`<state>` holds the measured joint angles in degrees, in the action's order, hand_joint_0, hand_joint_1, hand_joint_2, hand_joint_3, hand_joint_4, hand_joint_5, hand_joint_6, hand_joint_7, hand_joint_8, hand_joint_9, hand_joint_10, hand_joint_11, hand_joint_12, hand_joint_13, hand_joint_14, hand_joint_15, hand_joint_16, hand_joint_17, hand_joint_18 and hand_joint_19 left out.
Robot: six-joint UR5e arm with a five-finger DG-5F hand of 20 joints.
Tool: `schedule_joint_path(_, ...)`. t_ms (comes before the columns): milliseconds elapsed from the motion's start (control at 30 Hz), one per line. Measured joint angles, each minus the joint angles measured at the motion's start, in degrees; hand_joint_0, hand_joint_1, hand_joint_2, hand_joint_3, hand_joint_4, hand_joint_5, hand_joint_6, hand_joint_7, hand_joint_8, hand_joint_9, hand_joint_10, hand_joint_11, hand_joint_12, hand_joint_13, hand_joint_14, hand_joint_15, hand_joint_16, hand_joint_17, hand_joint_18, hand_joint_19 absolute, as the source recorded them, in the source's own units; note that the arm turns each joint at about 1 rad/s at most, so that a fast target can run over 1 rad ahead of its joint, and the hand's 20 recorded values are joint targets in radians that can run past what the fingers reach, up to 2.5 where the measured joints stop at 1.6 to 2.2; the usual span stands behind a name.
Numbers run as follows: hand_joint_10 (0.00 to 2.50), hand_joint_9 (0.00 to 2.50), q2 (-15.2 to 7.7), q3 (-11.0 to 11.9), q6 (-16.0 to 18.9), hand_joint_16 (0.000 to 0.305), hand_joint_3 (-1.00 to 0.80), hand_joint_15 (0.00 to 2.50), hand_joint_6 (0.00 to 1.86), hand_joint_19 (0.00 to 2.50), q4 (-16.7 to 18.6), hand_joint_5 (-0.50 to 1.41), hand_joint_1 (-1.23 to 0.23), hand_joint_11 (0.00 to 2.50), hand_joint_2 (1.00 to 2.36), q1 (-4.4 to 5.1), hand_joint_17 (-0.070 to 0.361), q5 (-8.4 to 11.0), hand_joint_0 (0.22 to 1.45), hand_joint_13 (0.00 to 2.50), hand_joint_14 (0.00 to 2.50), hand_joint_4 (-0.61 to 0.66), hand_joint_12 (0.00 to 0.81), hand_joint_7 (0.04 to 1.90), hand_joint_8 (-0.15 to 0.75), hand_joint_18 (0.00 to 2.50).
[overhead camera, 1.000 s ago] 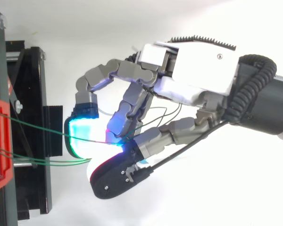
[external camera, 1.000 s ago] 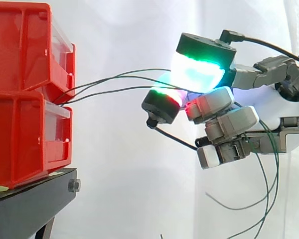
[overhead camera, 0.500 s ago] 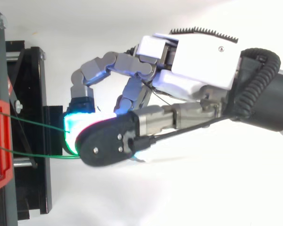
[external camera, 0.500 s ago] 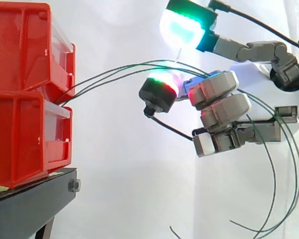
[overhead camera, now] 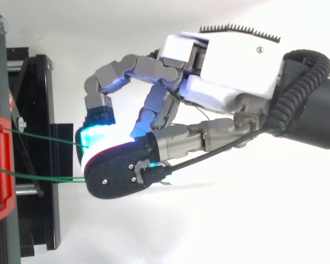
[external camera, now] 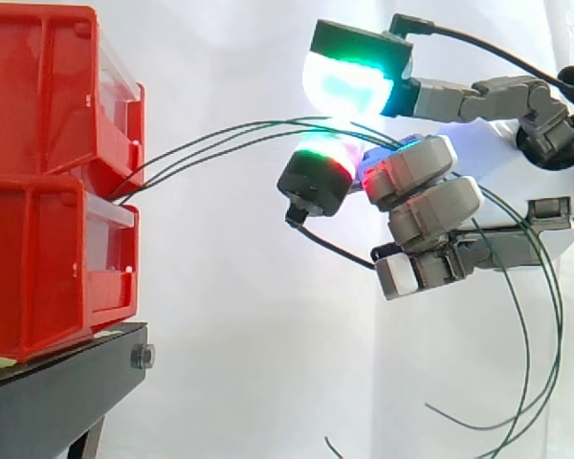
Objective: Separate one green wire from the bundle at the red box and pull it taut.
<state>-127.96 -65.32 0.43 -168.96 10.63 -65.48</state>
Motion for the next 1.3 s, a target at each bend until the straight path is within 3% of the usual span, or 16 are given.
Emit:
schedule_joint_path(233,0.03,1.33,0.0,0.01,0.01,0.063,-0.27,1.19,0.85,0.76,-0.06,-0.18,-0.79,1.38,1.02,-0.1,0.142,0.07,0.61,1.37,0.03,0.13,0.353,1.25,0.3,0.99)
schedule_joint_path(333,0.03,1.32,0.02,0.02,0.01,0.063,-0.45,1.18,0.85,0.75,-0.04,-0.18,-0.8,1.37,1.0,-0.16,0.142,0.1,0.6,1.37,0.03,0.16,0.35,1.24,0.293,0.99)
schedule_joint_path(500,0.03,1.37,0.04,0.02,-0.09,0.067,-0.5,1.16,0.83,0.76,-0.01,-0.17,-0.58,1.35,1.0,-0.29,0.151,0.16,0.52,1.4,0.03,0.18,0.378,1.22,0.323,1.02)
schedule_joint_path(633,0.03,1.38,0.06,0.02,-0.15,0.066,-0.5,1.16,0.82,0.78,-0.34,-0.16,-0.53,1.35,1.0,-0.55,0.148,0.21,0.54,1.4,0.03,0.18,0.369,1.24,0.311,1.01)
schedule_joint_path(833,0.03,1.37,0.07,0.03,-0.16,0.065,-0.31,1.17,0.82,0.78,-1.52,-0.16,-0.63,1.36,1.02,-0.77,0.146,1.55,0.58,1.39,0.03,0.17,0.356,1.3,0.303,1.0)
schedule_joint_path(1033,0.03,1.34,0.1,0.55,-0.09,0.065,-0.23,1.18,0.83,0.78,-3.02,-0.17,-0.71,1.35,1.02,-0.75,0.146,3.23,0.58,1.38,0.03,0.16,0.356,1.3,0.302,1.0)
schedule_joint_path(1300,0.03,1.31,0.09,1.55,-0.13,0.064,-0.16,1.16,0.85,0.76,-4.98,-0.17,-0.76,1.35,1.02,-0.49,0.143,3.74,0.6,1.36,0.03,0.09,0.352,1.3,0.3,0.99)
